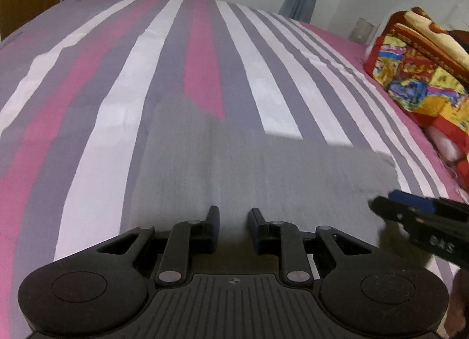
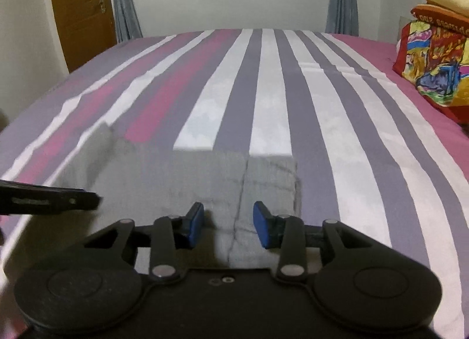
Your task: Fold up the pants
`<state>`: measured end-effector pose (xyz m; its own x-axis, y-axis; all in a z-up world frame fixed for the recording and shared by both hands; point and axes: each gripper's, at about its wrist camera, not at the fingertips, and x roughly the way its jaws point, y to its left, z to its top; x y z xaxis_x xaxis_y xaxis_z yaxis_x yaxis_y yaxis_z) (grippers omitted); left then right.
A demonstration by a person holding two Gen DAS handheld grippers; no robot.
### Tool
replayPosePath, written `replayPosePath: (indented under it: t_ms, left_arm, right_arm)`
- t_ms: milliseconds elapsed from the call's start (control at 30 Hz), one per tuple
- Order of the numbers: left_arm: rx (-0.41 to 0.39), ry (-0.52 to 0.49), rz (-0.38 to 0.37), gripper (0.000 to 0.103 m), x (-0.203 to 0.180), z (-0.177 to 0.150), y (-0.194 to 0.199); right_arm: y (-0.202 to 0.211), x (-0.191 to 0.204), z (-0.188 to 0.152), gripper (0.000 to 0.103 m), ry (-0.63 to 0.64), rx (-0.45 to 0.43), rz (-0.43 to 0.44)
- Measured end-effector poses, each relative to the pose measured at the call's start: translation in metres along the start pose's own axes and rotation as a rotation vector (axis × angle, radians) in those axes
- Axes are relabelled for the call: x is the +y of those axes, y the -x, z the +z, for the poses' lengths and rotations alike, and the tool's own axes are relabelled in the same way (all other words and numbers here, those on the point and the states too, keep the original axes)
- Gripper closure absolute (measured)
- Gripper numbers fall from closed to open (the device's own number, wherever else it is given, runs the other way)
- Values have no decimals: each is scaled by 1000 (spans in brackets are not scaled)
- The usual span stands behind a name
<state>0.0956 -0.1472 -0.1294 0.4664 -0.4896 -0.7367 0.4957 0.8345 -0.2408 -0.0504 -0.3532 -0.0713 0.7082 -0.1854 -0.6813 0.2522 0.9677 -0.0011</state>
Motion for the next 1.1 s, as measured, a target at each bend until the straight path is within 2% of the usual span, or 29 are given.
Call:
replayPosePath:
  t_ms: [100, 367, 600, 733, 900, 1100]
  left_arm:
    - [-12, -34, 17, 80, -7, -19, 12]
    - [-21, -12, 17, 80, -13, -47, 34]
    - [-24, -1, 48, 80, -19, -53, 43]
    - [-30, -14, 83, 80, -27, -56, 45]
    - [-42, -33, 109, 80, -33, -60, 49]
    - [-45, -37, 120, 80, -36, -62, 53]
  right_arm:
    - [7, -1, -6, 66, -16, 3, -4]
    - [29, 4, -24, 65, -6, 14, -4]
    - [47, 4, -28, 63, -59, -9, 21]
    - [41, 12, -41, 63, -2, 7, -16]
    - [53, 11, -38, 61, -40, -9, 0]
    - [52, 13, -46, 61, 0, 1, -17]
